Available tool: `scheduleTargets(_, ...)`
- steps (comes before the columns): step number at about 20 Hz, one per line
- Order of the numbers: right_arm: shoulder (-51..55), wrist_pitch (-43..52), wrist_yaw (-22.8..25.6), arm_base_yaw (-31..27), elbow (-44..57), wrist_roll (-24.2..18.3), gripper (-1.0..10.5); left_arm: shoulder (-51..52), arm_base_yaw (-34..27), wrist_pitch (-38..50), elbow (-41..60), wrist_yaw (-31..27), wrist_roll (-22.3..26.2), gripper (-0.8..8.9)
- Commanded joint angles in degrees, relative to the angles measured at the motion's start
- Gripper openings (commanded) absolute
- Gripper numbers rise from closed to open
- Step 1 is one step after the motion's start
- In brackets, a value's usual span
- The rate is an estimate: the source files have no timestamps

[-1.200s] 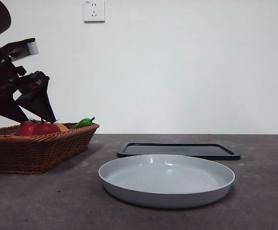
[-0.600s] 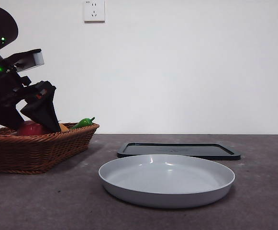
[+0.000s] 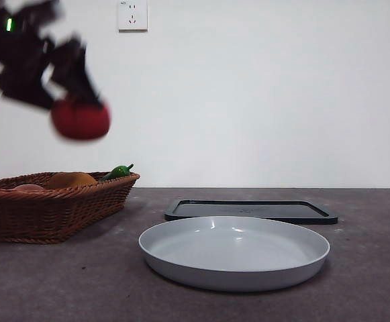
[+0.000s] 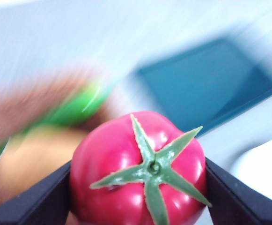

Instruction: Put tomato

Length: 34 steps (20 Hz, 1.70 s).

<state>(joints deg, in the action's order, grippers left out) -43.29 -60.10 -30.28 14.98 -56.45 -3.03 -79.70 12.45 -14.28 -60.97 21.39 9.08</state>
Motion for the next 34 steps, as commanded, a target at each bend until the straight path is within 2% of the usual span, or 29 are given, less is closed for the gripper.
scheduleTargets(1,-0.5,0.8,-0.3,0.3,-1.0,-0.4,4.5,1.7,3.9,-0.8,-1.5,4.7,-3.6,2.73)
scheduleTargets(6,-0.5,0.9,-0.3,0.3,-1.0,-0.4,4.5,0.2,17.4,-0.7,-1.5,5.6,-3.7,2.76)
scheduleTargets(12,-0.5,0.9,0.2,0.3,-1.0,-0.4,4.5,-9.8,24.9,1.0,-1.5,5.4,-2.0,2.76)
scheduleTargets(19,-0.5,0.9,0.3,0.3,-1.0,-0.4,4.5,-20.8,26.6,6.2,-1.5,5.4,-1.8,2.76)
scheduleTargets(26,-0.5,0.9,0.3,0.3,-1.0,-0.4,4.5,-23.8,26.6,6.6,-1.5,5.2,-0.7,2.83)
scheduleTargets(27,-0.5,0.9,0.3,0.3,-1.0,-0.4,4.5,-23.8,26.7,6.6,-1.5,5.2,-0.7,3.14)
scheduleTargets(29,-0.5,0.9,0.3,0.3,-1.0,-0.4,4.5,-23.8,26.7,6.5,-1.5,5.2,-0.8,4.58)
scheduleTargets(30,-0.5,0.9,0.3,0.3,-1.0,-0.4,4.5,-23.8,26.7,6.4,-1.5,5.2,-0.9,4.87)
scheduleTargets(34,-0.5,0.9,0.3,0.3,-1.0,-0.4,4.5,-23.6,26.7,6.2,-1.8,5.2,-3.7,4.99)
